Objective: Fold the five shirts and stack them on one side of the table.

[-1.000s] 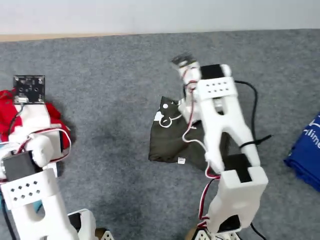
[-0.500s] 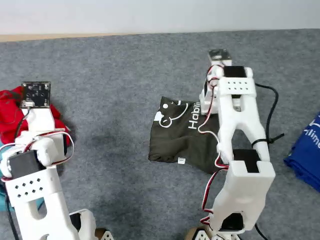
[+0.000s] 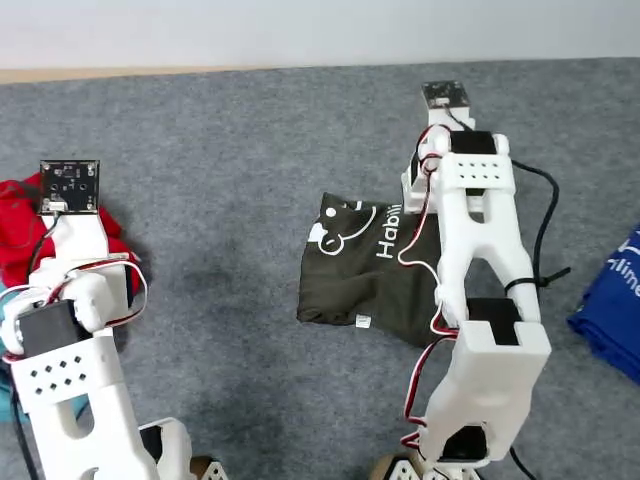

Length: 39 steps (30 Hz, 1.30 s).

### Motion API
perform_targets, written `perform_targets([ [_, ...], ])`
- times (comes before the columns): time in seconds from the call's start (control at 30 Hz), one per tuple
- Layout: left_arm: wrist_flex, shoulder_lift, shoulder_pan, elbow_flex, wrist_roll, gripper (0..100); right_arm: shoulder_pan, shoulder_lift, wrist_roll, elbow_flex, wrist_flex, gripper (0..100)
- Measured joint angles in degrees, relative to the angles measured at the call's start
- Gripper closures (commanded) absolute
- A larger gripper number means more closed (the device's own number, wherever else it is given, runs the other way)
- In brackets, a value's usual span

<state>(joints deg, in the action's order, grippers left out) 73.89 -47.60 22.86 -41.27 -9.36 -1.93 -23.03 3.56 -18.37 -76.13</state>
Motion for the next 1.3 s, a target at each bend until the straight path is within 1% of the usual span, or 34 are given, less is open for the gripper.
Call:
perform_targets([
  [0.23, 0.0, 0.0, 0.0, 0.0, 0.0, 99, 3.8, -0.8, 3.7, -3.3, -0.1, 82.1],
  [0.47, 0.0, 0.0, 0.0, 0.0, 0.0, 99, 4.5, -8.9, 4.0, -3.3, -0.1, 82.9],
  [0.53, 0.0, 0.0, 0.0, 0.0, 0.0, 99, 4.5, -10.1, 4.0, -3.3, -0.1, 88.4],
  [0.63, 0.0, 0.0, 0.0, 0.0, 0.0, 99, 4.2, -10.3, 4.2, -3.3, -0.1, 99.7],
  [0.7, 0.0, 0.0, 0.0, 0.0, 0.0, 99, 3.9, -10.4, 4.2, -4.5, -0.1, 97.9],
  [1.0, 0.0, 0.0, 0.0, 0.0, 0.0, 99, 3.9, -10.9, 4.7, -7.9, 0.3, 98.8],
  [1.13, 0.0, 0.0, 0.0, 0.0, -0.4, 99, 3.8, -10.9, 7.2, -7.9, 3.6, 98.8],
  [1.3, 0.0, 0.0, 0.0, 0.0, -4.1, 99, 3.4, -15.4, 10.4, -7.9, 8.3, 98.6],
])
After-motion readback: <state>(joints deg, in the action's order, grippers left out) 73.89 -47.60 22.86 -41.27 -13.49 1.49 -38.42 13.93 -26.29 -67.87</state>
